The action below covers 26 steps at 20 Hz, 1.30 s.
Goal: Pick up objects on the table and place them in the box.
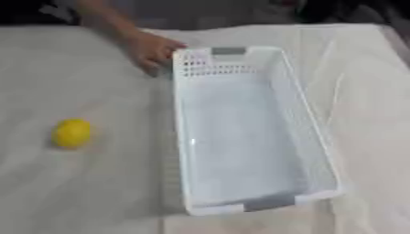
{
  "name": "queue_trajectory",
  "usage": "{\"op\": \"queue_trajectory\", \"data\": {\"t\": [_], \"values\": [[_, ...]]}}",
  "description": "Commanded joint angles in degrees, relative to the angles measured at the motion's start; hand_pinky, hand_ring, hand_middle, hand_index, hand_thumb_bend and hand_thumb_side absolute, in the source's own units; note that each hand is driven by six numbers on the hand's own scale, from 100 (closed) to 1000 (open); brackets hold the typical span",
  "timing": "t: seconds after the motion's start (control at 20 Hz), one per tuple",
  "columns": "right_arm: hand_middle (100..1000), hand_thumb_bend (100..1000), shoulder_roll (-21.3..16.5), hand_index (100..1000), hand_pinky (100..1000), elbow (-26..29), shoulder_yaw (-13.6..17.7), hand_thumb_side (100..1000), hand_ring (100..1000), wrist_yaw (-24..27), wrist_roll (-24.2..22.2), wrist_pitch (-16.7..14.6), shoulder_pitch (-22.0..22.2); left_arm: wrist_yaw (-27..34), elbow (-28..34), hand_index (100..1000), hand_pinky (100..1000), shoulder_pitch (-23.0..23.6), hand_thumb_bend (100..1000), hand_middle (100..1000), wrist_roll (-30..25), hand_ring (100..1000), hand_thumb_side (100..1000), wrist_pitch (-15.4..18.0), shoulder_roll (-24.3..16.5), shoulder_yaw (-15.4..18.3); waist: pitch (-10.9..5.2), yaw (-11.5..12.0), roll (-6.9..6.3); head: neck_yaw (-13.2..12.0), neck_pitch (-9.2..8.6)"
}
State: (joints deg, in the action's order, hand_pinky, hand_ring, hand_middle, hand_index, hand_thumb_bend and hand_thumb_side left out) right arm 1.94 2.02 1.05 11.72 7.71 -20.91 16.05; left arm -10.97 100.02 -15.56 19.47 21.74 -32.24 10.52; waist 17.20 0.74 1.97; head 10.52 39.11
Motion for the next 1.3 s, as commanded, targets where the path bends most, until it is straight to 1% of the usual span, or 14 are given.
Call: {"op": "queue_trajectory", "data": {"t": [0.05,0.15,0.25,0.45,0.5,0.65,0.7,0.75,0.9,0.95,1.0,1.1,1.2,1.3], "values": [[694,100,-0.12,723,532,-1.62,-0.45,923,651,1.21,0.79,-0.7,0.05,0.16,1.1,862,401,-0.4,204,763,-0.03,628,773,0.02,-1.5,0.48,-0.45,0.17,0.02,-0.65,2.71],[693,100,-0.14,723,531,-1.91,-0.61,922,650,1.82,1.01,-1.24,-0.14,0.19,1.15,861,399,-0.09,203,763,0.28,627,777,-0.06,-1.28,0.81,-0.42,0.14,0.16,-0.88,4.3],[692,100,-0.19,722,530,-1.99,-0.72,922,648,2.32,0.94,-1.64,-0.23,0.16,1.23,861,398,0.14,202,762,0.52,626,778,-0.14,-1.06,1.04,-0.36,0.05,0.24,-1.6,4.83],[691,100,-0.08,720,526,-2.01,-0.94,919,644,2.66,1.12,-1.68,-0.57,0.01,1.26,855,394,0.26,190,761,0.77,625,784,-0.43,-0.9,1.22,0.29,0.16,0.31,-6.63,5.0],[691,100,-0.02,720,522,-2.02,-0.98,919,641,2.67,1.33,-1.55,-0.65,-0.07,1.21,852,394,0.26,204,759,0.9,625,762,-0.63,-0.97,1.25,0.51,0.2,0.26,-7.86,5.0],[681,100,-0.19,717,516,-2.02,-1.05,918,635,2.56,1.84,-1.2,-0.96,-1.02,0.97,835,389,0.18,268,725,1.45,620,657,-2.01,-1.52,1.38,0.92,0.3,0.11,-9.65,5.0],[678,100,-0.27,717,514,-2.02,-1.04,918,633,2.53,2.02,-1.16,-1.02,-1.85,0.83,819,380,0.05,314,694,1.49,611,584,-2.87,-1.99,1.43,1.02,0.29,0.03,-9.95,5.0],[678,100,-0.32,716,514,-2.02,-1.05,917,632,2.48,2.16,-1.15,-1.07,-2.73,0.78,804,373,-0.15,337,677,1.5,603,547,-3.77,-2.42,1.43,1.08,0.25,-0.03,-10.12,5.0],[677,100,-0.56,717,512,-2.02,-1.09,918,631,2.27,2.37,-1.17,-1.14,-8.36,0.03,771,372,-1.3,406,646,0.31,593,466,-7.92,-5.05,1.15,1.09,-0.02,-0.33,-10.3,4.91],[677,100,-0.62,717,512,-2.02,-1.1,918,631,2.18,2.4,-1.18,-1.14,-10.62,-0.15,772,372,-1.8,401,647,-0.1,593,470,-9.37,-5.62,0.94,1.08,-0.09,-0.38,-10.36,4.86],[676,100,-0.73,716,511,-2.02,-1.1,918,630,2.1,2.45,-1.16,-1.11,-13.24,-0.49,763,368,-2.5,451,637,-0.87,585,439,-10.88,-6.7,0.48,1.03,-0.22,-0.51,-10.47,4.74],[675,100,-0.88,716,511,-2.02,-1.11,918,629,1.91,2.53,-1.13,-1.05,-18.26,-1.16,753,368,-4.31,493,631,-2.6,582,420,-13.45,-8.26,-0.63,0.96,-0.43,-0.65,-10.56,4.57],[675,100,-0.99,716,511,-2.02,-1.11,918,628,1.71,2.6,-1.12,-1.0,-22.21,-1.9,752,363,-6.43,539,626,-4.44,578,416,-15.06,-9.25,-1.99,0.9,-0.66,-0.74,-10.49,4.45],[675,100,-1.09,716,510,-2.02,-1.1,918,627,1.51,2.64,-1.15,-0.96,-24.19,-3.21,751,354,-8.9,577,620,-6.31,573,420,-15.73,-9.71,-3.51,0.86,-0.88,-0.8,-10.49,4.41]]}}
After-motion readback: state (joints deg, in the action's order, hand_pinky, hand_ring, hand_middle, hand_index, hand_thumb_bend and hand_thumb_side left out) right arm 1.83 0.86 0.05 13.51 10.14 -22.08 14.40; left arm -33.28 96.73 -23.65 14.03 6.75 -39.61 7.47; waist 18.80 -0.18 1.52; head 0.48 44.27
